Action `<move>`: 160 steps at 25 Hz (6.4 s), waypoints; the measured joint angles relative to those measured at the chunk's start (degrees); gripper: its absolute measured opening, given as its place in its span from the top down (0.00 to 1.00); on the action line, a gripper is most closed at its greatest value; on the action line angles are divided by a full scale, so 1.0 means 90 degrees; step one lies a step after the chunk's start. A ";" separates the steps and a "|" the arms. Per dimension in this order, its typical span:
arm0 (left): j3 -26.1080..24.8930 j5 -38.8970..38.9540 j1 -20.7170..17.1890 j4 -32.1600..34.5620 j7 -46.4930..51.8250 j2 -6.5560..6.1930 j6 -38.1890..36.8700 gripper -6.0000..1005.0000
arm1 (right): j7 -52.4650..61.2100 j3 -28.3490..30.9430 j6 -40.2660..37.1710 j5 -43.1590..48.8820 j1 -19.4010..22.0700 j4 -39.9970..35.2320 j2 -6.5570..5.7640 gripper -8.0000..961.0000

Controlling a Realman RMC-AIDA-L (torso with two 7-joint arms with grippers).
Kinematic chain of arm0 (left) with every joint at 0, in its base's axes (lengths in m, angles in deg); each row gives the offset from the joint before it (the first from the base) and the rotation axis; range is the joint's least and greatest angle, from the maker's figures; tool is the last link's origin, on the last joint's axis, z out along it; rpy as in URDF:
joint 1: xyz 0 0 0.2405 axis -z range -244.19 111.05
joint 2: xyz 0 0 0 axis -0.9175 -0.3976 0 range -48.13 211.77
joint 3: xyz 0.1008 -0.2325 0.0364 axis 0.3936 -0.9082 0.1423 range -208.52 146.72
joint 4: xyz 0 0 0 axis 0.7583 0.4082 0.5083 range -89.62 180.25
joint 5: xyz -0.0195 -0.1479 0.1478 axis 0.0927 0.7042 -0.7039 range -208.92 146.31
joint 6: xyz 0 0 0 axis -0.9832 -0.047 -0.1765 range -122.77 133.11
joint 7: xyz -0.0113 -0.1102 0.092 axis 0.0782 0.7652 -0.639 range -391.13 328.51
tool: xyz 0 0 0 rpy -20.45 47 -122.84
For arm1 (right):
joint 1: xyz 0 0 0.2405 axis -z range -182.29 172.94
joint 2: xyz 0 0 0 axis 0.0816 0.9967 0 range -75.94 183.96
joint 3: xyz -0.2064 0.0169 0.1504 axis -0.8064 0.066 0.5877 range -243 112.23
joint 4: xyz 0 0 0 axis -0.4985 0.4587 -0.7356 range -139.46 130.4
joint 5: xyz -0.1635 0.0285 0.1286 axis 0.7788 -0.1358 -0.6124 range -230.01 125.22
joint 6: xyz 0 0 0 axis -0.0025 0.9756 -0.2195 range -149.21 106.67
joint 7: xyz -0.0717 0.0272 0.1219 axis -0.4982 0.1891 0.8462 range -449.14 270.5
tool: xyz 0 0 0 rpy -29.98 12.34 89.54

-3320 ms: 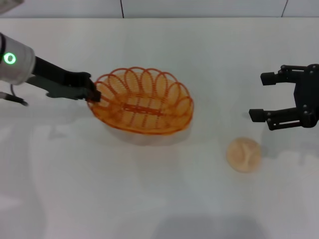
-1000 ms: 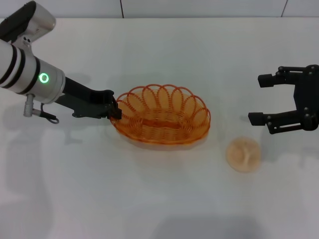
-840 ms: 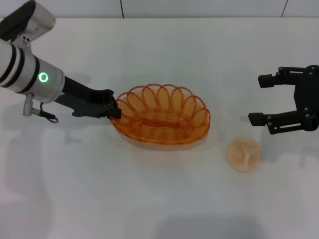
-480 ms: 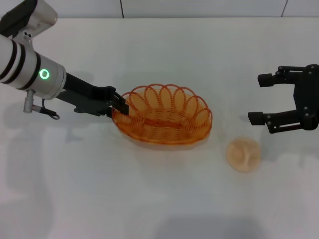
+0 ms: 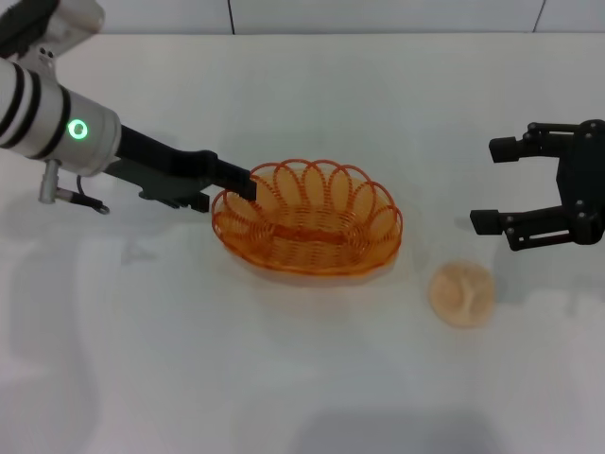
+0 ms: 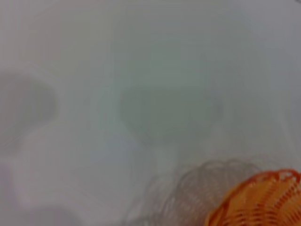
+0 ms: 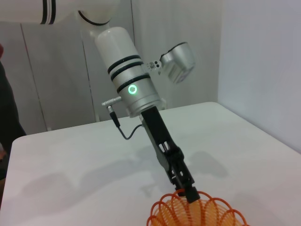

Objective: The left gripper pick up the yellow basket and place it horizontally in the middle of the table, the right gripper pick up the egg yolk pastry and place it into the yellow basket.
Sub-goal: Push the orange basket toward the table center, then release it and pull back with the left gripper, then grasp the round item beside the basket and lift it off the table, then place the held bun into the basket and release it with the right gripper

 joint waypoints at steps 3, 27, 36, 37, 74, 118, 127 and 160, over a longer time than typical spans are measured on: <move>-0.0006 0.0117 -0.0083 0.0217 -0.0099 -0.0037 -0.0003 0.34 | 0.0000 0.0010 0.0015 -0.0006 0.0012 0.0000 0.0000 0.10; -0.0178 0.3409 -0.1512 0.2553 -0.3349 -0.0420 -0.1131 0.13 | 0.0708 -0.0399 0.0186 0.0384 -0.0117 0.0107 0.0011 0.11; -0.0134 0.3146 -0.1497 0.2648 -0.4024 -0.0526 -0.2707 0.13 | 0.1505 -0.0814 0.0531 0.1179 -0.0351 0.0045 0.0020 0.11; -0.0132 0.3115 -0.1510 0.2649 -0.4077 -0.0524 -0.2854 0.13 | 0.1577 -0.0849 0.0533 0.1273 -0.0376 0.0032 0.0020 0.11; -0.0118 0.2920 -0.1580 0.2593 -0.4093 -0.0321 -0.2876 0.13 | 0.2806 -0.1826 0.0796 0.2991 -0.0894 0.0366 0.0034 0.14; -0.0109 0.2846 -0.1579 0.2574 -0.4072 -0.0322 -0.2818 0.13 | 0.2831 -0.1862 0.0800 0.3240 -0.1103 0.0524 0.0048 0.77; -0.0109 0.2843 -0.1577 0.2574 -0.4072 -0.0322 -0.2816 0.13 | 0.2809 -0.1893 0.0843 0.3252 -0.1067 0.0400 0.0049 0.82; -0.0167 0.2840 -0.1682 0.2575 -0.4140 -0.0400 -0.2743 0.13 | 0.2673 -0.3045 0.2010 0.2328 -0.1545 -0.0290 0.0072 0.95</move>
